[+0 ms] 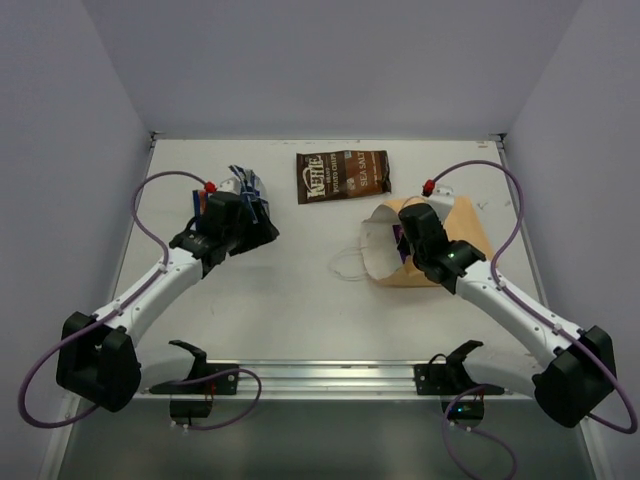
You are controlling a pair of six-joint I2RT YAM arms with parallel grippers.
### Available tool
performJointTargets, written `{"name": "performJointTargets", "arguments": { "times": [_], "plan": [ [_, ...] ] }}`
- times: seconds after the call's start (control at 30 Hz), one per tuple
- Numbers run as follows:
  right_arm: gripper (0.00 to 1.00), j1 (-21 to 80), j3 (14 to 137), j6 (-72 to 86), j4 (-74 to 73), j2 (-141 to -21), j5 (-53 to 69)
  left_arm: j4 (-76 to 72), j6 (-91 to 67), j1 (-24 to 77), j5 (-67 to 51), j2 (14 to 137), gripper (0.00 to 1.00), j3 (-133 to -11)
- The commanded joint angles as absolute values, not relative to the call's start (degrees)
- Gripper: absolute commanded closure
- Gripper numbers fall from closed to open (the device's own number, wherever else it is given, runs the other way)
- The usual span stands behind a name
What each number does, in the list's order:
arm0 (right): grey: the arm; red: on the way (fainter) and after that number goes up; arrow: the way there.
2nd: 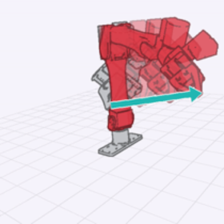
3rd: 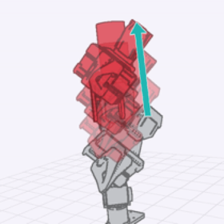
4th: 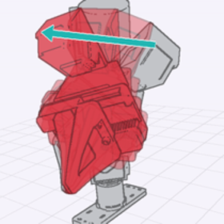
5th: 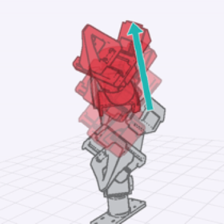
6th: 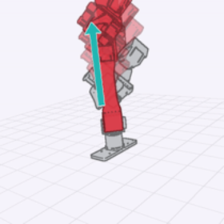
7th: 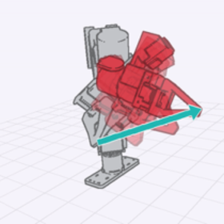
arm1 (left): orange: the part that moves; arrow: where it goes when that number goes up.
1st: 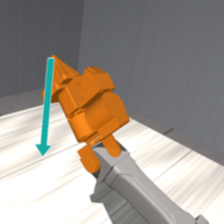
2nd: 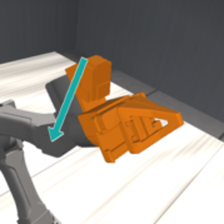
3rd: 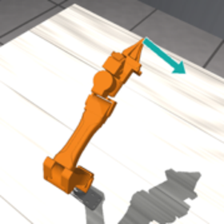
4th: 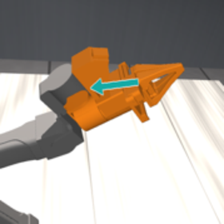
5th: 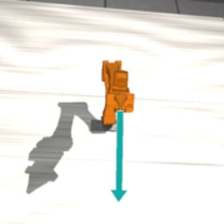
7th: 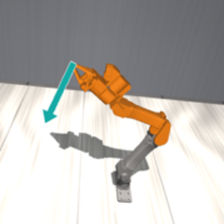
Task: Take the snacks out of the paper bag
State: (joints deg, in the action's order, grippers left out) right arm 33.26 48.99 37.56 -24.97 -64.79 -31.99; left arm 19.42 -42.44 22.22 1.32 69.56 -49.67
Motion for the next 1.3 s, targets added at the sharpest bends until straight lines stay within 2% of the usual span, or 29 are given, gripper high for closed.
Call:
{"name": "performJointTargets", "arguments": {
  "times": [0.0, 0.03, 0.07, 0.17, 0.27, 0.5, 0.7, 1.0, 1.27],
  "plan": [
    [1.00, 33.22, 49.75, 31.74, -21.72, -62.05, -30.06, 18.20, -43.76, 22.06, -3.51, 66.37, 0.15, -49.65],
    [1.00, 33.22, 49.75, 31.03, -21.27, -61.62, -29.80, 18.02, -44.20, 22.06, -4.39, 65.84, 0.09, -50.44],
    [1.00, 33.22, 49.83, 29.98, -21.10, -61.09, -29.27, 17.76, -45.17, 22.41, -6.05, 65.57, 0.08, -51.49],
    [1.00, 33.22, 50.97, 28.74, -21.71, -60.56, -29.00, 14.25, -48.85, 26.88, -7.12, 65.39, 0.12, -55.54],
    [1.00, 33.22, 51.68, 28.13, -21.45, -60.21, -28.04, 7.40, -53.07, 36.10, -4.67, 68.28, 0.17, -58.44],
    [1.00, 33.22, 52.12, 30.41, -21.71, -60.29, -25.14, -7.80, -58.45, 49.11, -1.06, 84.78, 0.21, -62.22],
    [1.00, 33.22, 52.47, 34.27, -22.32, -59.50, -21.54, -15.02, -60.64, 51.41, 1.40, 96.39, 0.19, -63.20],
    [1.00, 33.14, 53.44, 37.18, -22.94, -58.89, -16.89, -19.07, -61.87, 53.17, 4.22, 105.98, 0.19, -63.80],
    [1.00, 33.22, 52.91, 37.88, -22.15, -57.92, -11.78, -17.67, -61.17, 53.61, 5.97, 112.58, 0.25, -68.99]
  ]
}}
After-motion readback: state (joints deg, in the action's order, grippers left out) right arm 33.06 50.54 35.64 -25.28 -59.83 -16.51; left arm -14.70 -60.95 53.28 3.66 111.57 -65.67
